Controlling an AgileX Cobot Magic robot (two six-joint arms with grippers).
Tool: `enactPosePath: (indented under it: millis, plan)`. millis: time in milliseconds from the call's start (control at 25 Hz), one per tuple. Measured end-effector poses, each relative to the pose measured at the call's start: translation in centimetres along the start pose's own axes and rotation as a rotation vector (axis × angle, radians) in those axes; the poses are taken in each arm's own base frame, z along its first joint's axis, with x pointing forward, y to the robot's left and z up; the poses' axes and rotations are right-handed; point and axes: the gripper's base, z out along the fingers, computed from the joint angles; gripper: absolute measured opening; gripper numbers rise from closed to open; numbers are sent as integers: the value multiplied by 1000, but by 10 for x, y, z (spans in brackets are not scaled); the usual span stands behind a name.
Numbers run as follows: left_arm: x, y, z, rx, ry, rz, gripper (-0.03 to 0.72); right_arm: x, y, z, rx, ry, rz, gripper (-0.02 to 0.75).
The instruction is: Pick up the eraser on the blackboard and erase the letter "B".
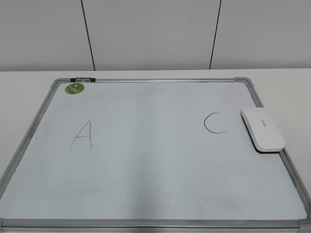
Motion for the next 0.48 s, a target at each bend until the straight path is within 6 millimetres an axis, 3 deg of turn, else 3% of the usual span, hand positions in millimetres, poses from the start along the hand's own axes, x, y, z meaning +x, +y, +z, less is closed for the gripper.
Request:
enactPosePath:
  millis: [200,480]
  plan:
    - [12,0,-17,-8,-135,-4,471,9,-1,-12,26,-101,25,592]
    - [19,0,-25,-15,-203,-8,471,18,0,-21,29,-186,28,593]
